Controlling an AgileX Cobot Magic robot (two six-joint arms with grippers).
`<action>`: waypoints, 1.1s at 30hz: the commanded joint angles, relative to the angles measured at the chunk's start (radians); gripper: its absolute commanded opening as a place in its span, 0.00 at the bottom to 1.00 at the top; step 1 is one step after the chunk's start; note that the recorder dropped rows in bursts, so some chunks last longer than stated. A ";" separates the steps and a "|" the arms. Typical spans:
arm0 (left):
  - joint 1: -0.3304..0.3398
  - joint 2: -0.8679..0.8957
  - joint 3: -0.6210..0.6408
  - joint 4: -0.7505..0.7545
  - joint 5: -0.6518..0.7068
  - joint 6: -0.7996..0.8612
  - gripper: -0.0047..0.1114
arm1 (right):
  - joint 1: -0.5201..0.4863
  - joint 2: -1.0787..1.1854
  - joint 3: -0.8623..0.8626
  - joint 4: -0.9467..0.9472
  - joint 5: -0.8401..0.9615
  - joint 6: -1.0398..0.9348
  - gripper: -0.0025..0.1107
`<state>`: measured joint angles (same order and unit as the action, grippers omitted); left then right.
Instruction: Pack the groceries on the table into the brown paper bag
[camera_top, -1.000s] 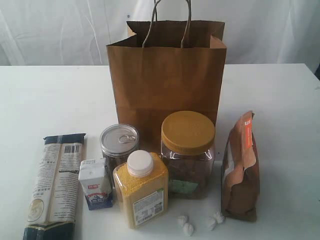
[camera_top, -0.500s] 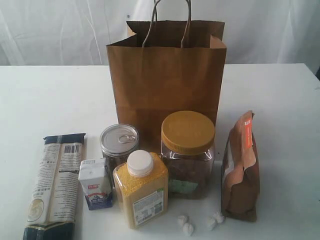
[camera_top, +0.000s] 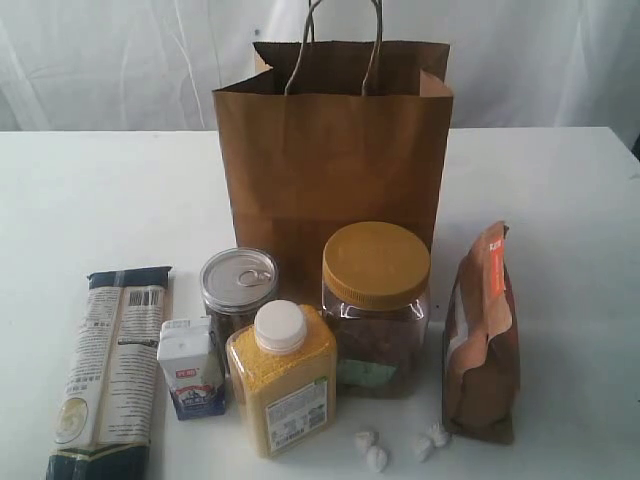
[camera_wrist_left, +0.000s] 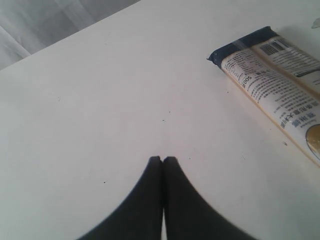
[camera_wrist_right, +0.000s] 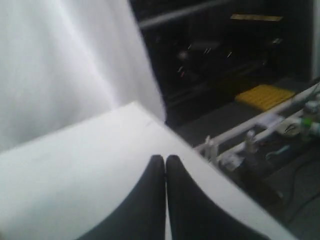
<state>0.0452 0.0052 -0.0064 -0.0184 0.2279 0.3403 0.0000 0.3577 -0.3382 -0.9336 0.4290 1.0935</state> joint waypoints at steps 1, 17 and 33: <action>0.002 -0.005 0.006 -0.003 -0.005 0.000 0.04 | 0.000 0.119 -0.027 0.618 -0.158 -0.762 0.02; 0.002 -0.005 0.006 -0.003 -0.005 0.000 0.04 | 0.233 0.392 -0.587 1.319 0.748 -1.509 0.02; 0.002 -0.005 0.006 -0.003 -0.005 0.000 0.04 | 0.860 0.729 -0.609 1.134 0.720 -1.278 0.02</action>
<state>0.0452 0.0052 -0.0064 -0.0184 0.2279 0.3403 0.6961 1.0296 -0.9439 0.2712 1.1803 -0.2507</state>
